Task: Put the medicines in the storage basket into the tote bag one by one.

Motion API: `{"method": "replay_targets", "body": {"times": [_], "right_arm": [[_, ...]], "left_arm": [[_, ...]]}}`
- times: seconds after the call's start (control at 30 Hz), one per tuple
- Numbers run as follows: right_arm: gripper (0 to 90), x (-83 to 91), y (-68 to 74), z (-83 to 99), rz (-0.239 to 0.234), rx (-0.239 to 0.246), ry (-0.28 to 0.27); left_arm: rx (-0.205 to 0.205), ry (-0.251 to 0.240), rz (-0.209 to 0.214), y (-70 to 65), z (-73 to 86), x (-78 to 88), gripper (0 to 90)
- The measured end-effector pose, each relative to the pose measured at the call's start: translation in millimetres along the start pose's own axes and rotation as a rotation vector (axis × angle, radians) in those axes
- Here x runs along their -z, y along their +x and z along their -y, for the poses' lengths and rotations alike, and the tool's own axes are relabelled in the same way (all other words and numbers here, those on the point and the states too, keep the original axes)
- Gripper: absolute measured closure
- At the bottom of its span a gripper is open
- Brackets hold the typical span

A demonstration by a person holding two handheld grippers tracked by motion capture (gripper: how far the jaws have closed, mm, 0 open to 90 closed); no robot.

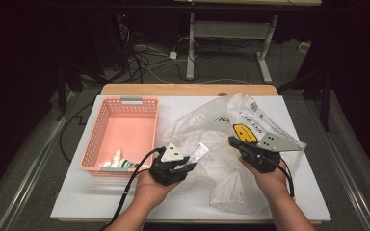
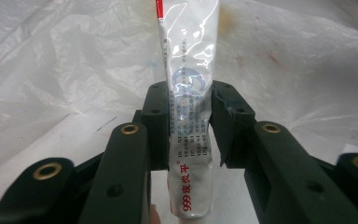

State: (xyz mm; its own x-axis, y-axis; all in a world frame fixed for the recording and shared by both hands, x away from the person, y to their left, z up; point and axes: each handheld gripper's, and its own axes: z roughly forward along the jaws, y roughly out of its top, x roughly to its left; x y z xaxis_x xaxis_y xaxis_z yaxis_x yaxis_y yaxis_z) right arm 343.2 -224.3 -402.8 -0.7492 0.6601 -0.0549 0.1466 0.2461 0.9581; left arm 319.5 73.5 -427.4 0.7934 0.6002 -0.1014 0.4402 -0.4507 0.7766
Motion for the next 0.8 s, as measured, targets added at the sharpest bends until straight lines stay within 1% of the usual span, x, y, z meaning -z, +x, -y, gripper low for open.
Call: {"method": "replay_targets", "body": {"times": [0.17,0.27,0.43,0.6,0.8], "right_arm": [[90.0,1.4,-1.2,-0.6,0.004,-0.001,-0.006],[90.0,2.0,-1.4,-1.5,0.002,-0.003,-0.01],[90.0,0.7,-0.3,-1.7,0.001,-0.002,-0.011],[90.0,0.4,-0.2,-2.0,-0.001,-0.001,-0.017],[90.0,1.8,-1.7,-2.5,0.001,-0.001,-0.021]], "left_arm": [[0.005,0.017,0.01,-1.3,-1.2,-7.6,67.3],[0.003,0.028,0.005,0.0,-4.3,-13.0,67.3],[0.012,0.029,0.007,1.6,-10.2,-23.1,67.3],[-0.003,0.041,0.004,0.9,-15.4,-34.5,67.3],[0.0,0.03,0.01,1.7,-21.4,-45.8,67.3]]}}
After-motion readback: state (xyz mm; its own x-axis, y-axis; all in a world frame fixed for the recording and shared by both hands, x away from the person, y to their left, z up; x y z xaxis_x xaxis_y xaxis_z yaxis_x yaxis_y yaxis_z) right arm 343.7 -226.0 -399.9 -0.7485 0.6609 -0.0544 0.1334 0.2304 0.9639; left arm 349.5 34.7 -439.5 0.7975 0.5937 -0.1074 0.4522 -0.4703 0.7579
